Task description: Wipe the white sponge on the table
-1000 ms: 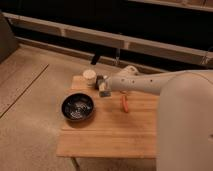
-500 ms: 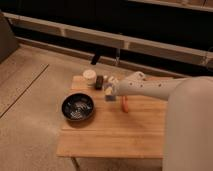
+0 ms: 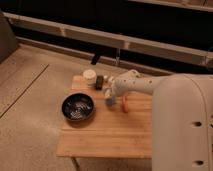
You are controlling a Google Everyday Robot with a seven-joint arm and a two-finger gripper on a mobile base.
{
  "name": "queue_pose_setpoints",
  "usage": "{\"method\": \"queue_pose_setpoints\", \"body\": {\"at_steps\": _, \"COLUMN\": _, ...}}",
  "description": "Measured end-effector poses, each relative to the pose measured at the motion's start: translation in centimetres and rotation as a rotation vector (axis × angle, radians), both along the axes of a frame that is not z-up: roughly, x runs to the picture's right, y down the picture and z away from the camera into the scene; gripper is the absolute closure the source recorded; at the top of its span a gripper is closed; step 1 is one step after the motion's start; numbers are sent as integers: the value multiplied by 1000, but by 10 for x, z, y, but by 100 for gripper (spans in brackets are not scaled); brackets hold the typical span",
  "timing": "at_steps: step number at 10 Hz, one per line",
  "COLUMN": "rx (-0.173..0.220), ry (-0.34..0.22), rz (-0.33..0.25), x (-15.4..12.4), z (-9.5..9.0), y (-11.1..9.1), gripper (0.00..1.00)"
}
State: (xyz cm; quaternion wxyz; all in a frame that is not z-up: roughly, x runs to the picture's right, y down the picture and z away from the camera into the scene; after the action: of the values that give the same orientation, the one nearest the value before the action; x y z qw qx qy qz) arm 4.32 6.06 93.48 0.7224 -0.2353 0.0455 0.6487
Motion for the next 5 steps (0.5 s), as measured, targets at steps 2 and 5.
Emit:
{"method": "queue_pose_setpoints", "body": {"at_steps": 2, "rx": -52, "ry": 24, "rz": -24, "x": 8, "z": 16, "y": 1, "gripper": 81}}
{"method": "queue_pose_setpoints", "body": {"at_steps": 5, "rx": -51, "ry": 39, "rz": -61, "x": 9, "z": 27, "y": -17, "gripper": 81}}
